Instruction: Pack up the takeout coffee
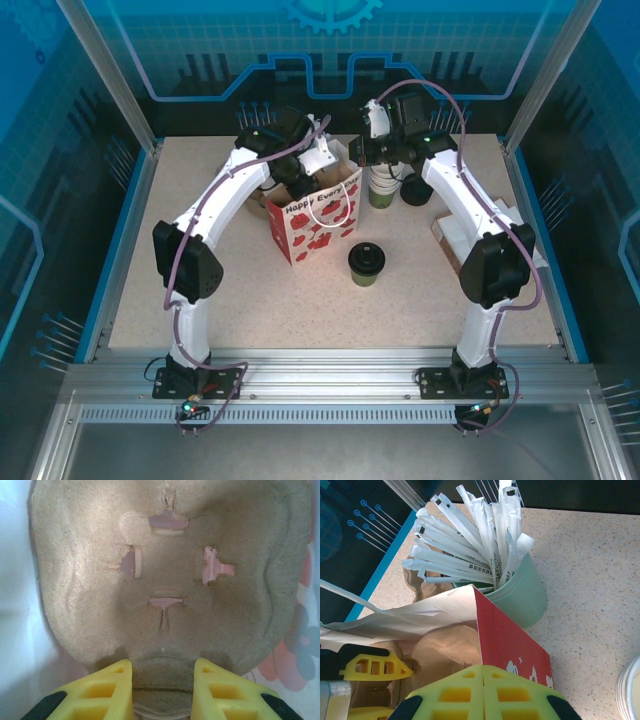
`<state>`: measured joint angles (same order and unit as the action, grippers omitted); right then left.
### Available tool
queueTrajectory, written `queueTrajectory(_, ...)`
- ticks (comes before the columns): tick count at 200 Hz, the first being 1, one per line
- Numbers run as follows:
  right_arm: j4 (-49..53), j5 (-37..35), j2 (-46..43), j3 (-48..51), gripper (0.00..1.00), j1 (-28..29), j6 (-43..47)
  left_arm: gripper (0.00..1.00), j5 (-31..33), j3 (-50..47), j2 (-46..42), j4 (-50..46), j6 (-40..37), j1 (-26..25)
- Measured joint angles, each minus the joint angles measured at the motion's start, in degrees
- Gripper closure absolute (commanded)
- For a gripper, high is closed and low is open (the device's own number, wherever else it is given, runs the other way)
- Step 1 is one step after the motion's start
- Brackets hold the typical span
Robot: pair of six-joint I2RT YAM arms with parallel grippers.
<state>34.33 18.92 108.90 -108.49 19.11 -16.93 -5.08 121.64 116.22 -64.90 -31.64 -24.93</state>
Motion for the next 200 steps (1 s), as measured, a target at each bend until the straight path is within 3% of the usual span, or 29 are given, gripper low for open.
queueTrajectory(34, 0.02, -0.04, 0.00, 0.00, 0.82, 0.00, 0.04, 0.73, 0.66, 0.15, 0.13, 0.02, 0.00, 0.00)
queueTrajectory(55, 0.13, -0.22, 0.00, -0.04, 0.70, 0.00, 0.07, 0.73, 0.83, 0.35, 0.50, 0.02, 0.00, 0.00)
queueTrajectory(96, 0.48, -0.46, -0.15, -0.61, 0.56, -0.02, 0.24, 0.73, 0.83, 0.59, 1.44, 0.15, 0.11, 0.00)
queueTrajectory(200, 0.11, -0.20, -8.72, 5.77, 0.46, -0.92, 0.76, 0.71, -0.52, 2.82, 2.89, -1.49, 0.63, 0.44)
